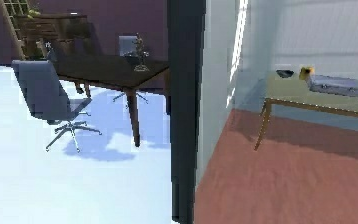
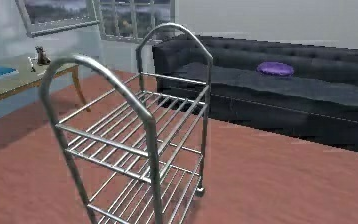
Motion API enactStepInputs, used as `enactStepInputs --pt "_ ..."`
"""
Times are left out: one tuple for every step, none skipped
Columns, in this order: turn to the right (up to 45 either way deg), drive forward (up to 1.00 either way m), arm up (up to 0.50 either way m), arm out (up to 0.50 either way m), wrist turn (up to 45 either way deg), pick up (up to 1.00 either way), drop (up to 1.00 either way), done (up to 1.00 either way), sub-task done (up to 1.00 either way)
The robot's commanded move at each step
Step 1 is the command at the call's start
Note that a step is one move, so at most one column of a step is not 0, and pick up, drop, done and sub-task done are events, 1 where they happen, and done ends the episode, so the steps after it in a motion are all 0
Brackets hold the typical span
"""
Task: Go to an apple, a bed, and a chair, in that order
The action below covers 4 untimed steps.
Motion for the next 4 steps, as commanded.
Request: enactStepInputs --pt "0.0 0.30 0.00 0.00 0.0 0.00 0.00 0.00 0.00" --pt "-45.0 0.00 0.00 0.00 0.0 0.00 0.00 0.00 0.00" --pt "-6.0 0.00 0.00 0.00 0.0 0.00 0.00 0.00 0.00" --pt "0.0 1.00 0.00 0.00 0.0 0.00 0.00 0.00 0.00"
